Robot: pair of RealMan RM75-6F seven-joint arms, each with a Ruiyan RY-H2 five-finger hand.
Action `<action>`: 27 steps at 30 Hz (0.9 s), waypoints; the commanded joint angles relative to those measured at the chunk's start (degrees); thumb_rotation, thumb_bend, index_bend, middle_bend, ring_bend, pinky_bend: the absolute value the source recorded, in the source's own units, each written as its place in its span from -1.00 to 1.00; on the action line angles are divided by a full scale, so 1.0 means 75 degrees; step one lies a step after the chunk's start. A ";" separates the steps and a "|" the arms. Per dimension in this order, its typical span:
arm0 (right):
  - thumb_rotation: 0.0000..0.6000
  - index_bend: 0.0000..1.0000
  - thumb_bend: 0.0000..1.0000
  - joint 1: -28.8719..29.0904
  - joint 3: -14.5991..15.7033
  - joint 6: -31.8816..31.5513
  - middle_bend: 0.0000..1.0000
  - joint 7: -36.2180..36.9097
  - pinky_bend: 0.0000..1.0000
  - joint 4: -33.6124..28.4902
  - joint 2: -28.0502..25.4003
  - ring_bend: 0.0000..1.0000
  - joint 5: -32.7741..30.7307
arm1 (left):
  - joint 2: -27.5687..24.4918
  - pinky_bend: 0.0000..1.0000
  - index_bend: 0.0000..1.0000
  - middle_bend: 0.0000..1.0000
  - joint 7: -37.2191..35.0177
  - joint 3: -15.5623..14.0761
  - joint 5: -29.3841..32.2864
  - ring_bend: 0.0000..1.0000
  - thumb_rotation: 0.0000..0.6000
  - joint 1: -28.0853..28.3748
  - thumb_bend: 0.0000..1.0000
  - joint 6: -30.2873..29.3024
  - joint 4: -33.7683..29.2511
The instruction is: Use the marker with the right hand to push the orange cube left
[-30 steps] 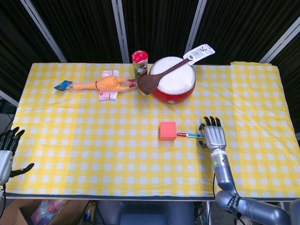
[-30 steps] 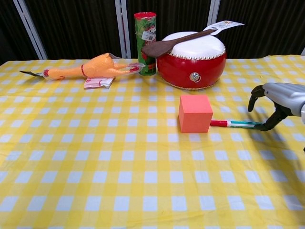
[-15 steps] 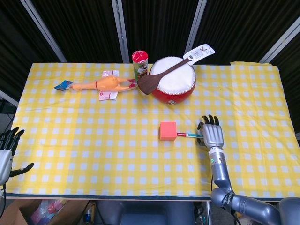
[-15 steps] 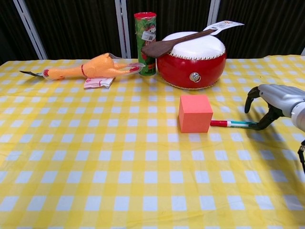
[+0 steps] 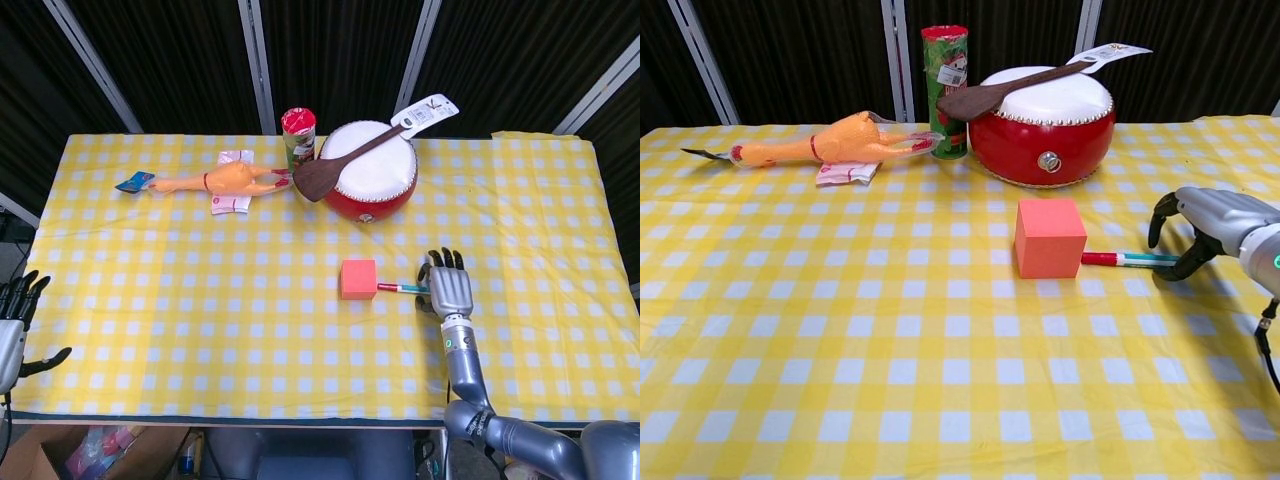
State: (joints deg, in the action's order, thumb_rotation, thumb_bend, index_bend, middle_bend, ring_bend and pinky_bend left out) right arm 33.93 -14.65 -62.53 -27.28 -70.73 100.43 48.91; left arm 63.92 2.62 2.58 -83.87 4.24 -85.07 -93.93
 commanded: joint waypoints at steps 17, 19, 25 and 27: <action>1.00 0.34 0.06 -0.0052 0.0065 0.0108 -0.56 0.0251 -1.00 0.0179 -0.0007 -1.00 0.0357 | -0.0025 -1.00 -1.00 -1.00 -0.0096 0.0020 0.0025 -1.00 1.00 -0.0003 -1.00 0.0007 -0.0021; 1.00 0.34 0.07 -0.0060 0.0052 0.0044 -0.56 0.0254 -1.00 0.0065 -0.0141 -1.00 0.0469 | -0.0029 -1.00 -1.00 -1.00 -0.0099 0.0017 0.0022 -1.00 1.00 -0.0007 -1.00 0.0004 -0.0028; 1.00 0.34 0.07 -0.0083 -0.0004 0.0069 -0.55 0.0273 -1.00 -0.0315 -0.0676 -1.00 0.0631 | -0.0033 -1.00 -1.00 -1.00 -0.0120 0.0013 0.0033 -1.00 1.00 -0.0016 -1.00 0.0009 -0.0051; 1.00 0.34 0.07 -0.0087 0.0010 0.0135 -0.55 0.0275 -1.00 -0.0396 -0.0833 -1.00 0.0660 | -0.0035 -1.00 -1.00 -1.00 -0.0121 0.0012 0.0043 -1.00 1.00 -0.0018 -1.00 0.0013 -0.0058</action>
State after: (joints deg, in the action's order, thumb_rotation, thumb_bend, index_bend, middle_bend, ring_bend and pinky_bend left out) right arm 33.34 -14.58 -61.89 -25.24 -73.16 94.91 53.58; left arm 63.65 1.71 2.67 -83.55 4.11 -84.97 -94.36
